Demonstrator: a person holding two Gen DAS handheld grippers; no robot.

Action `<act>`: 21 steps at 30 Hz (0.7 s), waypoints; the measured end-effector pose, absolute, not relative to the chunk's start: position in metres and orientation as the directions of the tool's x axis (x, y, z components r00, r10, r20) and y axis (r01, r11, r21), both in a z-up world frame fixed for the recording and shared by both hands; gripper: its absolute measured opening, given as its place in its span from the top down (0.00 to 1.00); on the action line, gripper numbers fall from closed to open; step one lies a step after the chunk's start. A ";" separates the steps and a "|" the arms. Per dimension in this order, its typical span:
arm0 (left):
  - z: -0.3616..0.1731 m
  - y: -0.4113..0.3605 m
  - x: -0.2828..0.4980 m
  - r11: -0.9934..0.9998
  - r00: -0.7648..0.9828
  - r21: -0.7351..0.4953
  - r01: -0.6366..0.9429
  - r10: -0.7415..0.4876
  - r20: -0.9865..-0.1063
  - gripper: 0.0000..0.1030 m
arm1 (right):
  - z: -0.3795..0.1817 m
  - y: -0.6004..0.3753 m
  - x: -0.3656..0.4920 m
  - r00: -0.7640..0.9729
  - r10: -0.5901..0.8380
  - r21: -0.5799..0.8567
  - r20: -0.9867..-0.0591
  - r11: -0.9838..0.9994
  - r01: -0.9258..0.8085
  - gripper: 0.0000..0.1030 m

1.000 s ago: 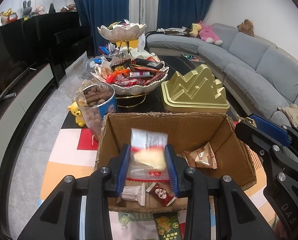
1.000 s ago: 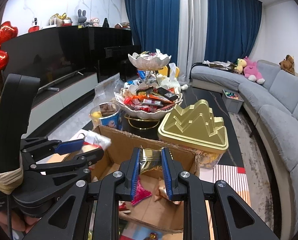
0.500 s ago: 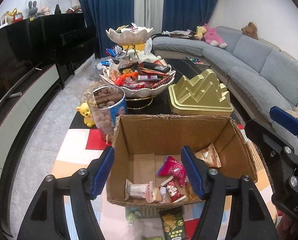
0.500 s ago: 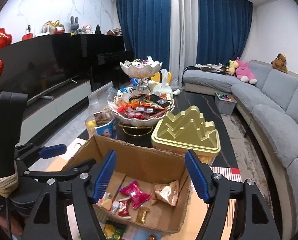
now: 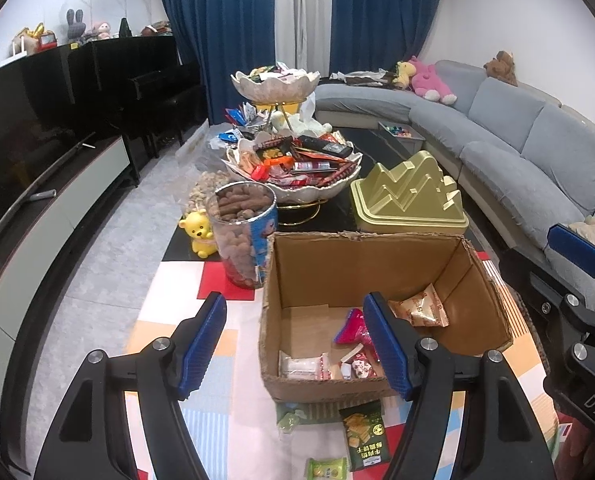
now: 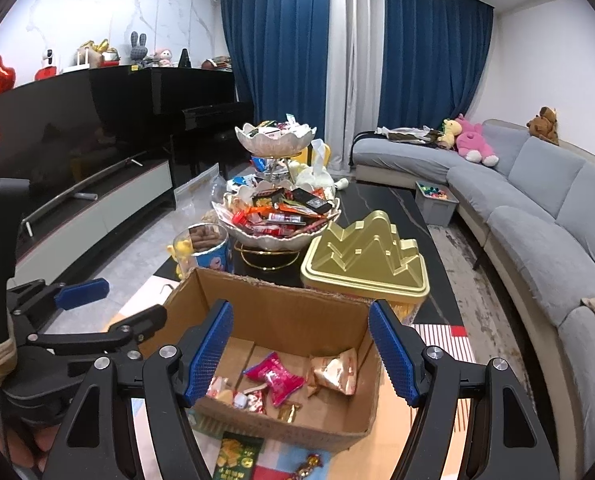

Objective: Organize snacks
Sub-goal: 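Withdraw both tools from the box toward the snacks beside it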

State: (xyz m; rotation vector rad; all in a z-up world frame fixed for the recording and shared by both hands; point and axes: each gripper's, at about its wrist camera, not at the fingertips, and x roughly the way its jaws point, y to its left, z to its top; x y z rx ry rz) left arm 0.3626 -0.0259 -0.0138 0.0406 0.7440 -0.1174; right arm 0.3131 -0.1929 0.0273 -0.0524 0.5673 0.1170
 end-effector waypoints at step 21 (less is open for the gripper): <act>-0.025 -0.001 0.333 0.985 0.728 0.020 0.169 -0.111 -0.676 0.32 | 0.009 -0.172 0.283 0.806 0.068 0.000 -0.587 0.996 -0.085 0.31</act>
